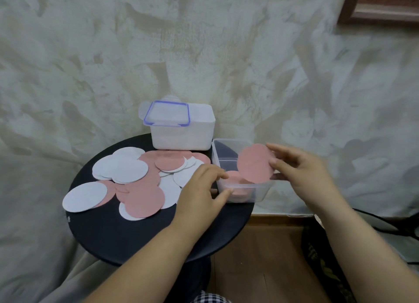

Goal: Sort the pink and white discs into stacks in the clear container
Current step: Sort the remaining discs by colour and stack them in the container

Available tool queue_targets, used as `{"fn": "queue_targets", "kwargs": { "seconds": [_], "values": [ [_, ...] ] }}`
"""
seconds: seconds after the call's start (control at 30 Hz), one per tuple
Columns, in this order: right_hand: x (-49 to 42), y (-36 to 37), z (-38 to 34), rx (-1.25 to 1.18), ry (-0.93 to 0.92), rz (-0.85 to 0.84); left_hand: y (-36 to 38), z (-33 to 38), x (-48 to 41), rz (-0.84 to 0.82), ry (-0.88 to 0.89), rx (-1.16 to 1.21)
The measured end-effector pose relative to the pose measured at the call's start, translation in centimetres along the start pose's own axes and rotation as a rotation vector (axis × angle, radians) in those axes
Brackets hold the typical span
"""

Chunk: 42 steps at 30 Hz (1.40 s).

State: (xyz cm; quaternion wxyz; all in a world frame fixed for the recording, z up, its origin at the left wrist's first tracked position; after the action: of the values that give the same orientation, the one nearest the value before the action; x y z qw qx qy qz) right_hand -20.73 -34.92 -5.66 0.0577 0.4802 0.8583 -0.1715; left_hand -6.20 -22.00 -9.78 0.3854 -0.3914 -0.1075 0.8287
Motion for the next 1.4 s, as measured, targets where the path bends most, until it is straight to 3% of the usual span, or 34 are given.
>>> {"fn": "queue_targets", "kwargs": {
  "seconds": [0.23,0.33,0.57,0.9,1.1,1.4],
  "values": [
    [-3.3,3.4,-1.1,0.392,0.111,-0.449,-0.1,-0.2,0.2,0.036,0.009,-0.008],
    [-3.8,4.0,-0.9,0.485,0.136,-0.547,-0.1,-0.3,0.3,0.039,0.004,-0.016],
    [-4.5,4.6,-0.1,0.562,0.172,-0.579,-0.2,-0.3,0.3,0.049,0.011,-0.01],
    [-4.8,5.6,0.3,0.701,0.107,-0.617,-0.1,-0.3,0.3,0.049,0.008,0.0],
    [-4.4,6.3,0.3,0.929,-0.01,-0.651,-0.1,-0.4,0.4,0.052,0.001,0.004],
    [-4.3,6.5,0.6,0.974,-0.042,-0.7,-0.1,-0.4,0.4,0.038,0.001,0.004]
  ]
}}
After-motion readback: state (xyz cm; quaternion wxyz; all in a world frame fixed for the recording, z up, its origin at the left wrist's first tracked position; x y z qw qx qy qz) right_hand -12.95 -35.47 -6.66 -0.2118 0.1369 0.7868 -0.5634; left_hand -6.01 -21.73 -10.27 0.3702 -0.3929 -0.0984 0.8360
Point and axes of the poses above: each hand's wrist, its own x-axis away from the middle knuckle, its own y-axis out of the palm, z = x × y, the point moved 6 cm from there along -x, towards the middle knuckle, and after that the axes turned 2 degrees about -x, right-handed, at the moved point
